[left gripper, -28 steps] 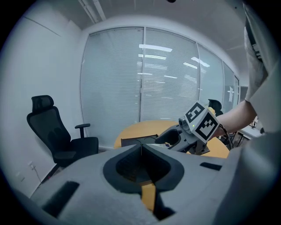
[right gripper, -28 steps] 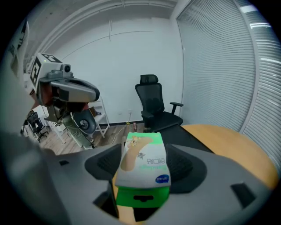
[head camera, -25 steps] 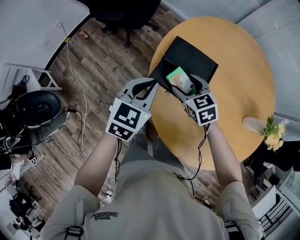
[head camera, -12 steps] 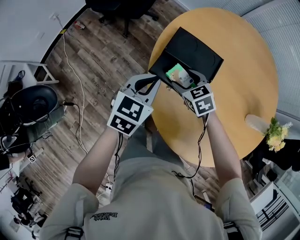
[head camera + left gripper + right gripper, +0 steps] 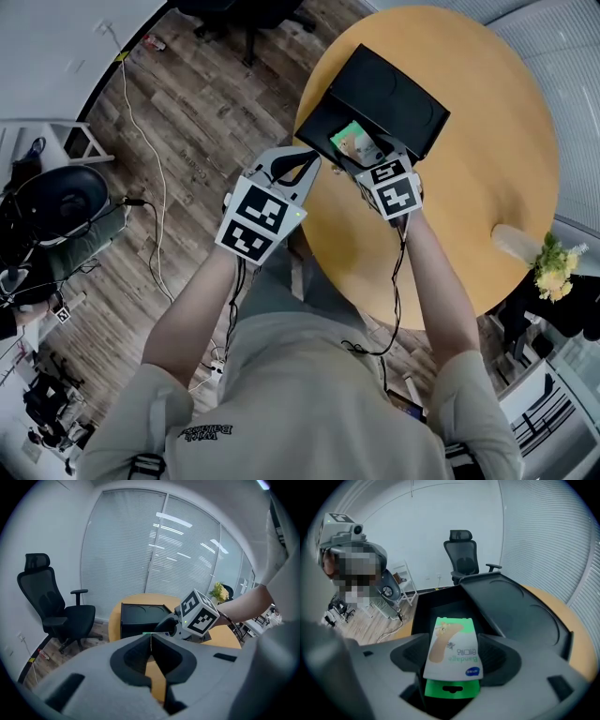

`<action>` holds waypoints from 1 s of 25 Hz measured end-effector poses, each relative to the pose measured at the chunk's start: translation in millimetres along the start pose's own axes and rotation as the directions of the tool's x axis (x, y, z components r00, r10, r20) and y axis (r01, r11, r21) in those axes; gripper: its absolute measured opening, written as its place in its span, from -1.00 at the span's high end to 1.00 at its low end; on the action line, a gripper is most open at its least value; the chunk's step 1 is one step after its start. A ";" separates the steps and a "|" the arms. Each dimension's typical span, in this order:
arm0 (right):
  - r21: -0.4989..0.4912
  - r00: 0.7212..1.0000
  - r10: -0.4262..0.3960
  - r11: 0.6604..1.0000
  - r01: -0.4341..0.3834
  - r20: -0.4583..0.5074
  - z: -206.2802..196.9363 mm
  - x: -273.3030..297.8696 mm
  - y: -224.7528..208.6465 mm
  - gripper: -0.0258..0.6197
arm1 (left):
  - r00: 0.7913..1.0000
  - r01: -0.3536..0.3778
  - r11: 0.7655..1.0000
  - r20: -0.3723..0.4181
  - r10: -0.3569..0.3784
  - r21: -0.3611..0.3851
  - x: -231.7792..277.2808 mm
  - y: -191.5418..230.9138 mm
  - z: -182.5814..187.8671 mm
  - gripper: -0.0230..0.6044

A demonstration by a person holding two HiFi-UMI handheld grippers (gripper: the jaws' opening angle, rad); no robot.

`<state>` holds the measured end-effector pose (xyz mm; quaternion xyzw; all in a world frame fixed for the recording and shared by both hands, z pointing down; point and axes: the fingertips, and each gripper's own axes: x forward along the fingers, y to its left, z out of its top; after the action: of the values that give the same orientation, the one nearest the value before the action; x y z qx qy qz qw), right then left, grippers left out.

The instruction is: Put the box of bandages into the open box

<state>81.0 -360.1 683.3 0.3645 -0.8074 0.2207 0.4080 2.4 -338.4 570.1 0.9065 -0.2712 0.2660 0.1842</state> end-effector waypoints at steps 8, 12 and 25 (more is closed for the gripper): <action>0.021 0.999 -0.020 1.000 0.020 -0.035 1.3 4.4 -0.4 -0.11 | 1.000 -0.001 1.000 -0.016 0.001 -0.003 2.7 0.6 -4.1 0.85; 0.035 0.999 -0.029 0.999 0.030 -0.036 0.5 3.7 -1.1 -0.11 | 1.000 -0.003 1.000 -0.018 0.003 -0.004 1.1 -1.0 -6.7 0.85; 0.071 0.994 -0.092 0.994 0.088 0.060 22.9 -33.9 -5.1 -0.11 | 0.999 -0.046 0.998 0.023 0.045 0.050 -23.0 1.7 12.8 0.85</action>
<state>87.1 -364.4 642.8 0.4211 -0.7946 0.2178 0.3792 -10.1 -336.8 546.9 0.9073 -0.2871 0.2669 0.1522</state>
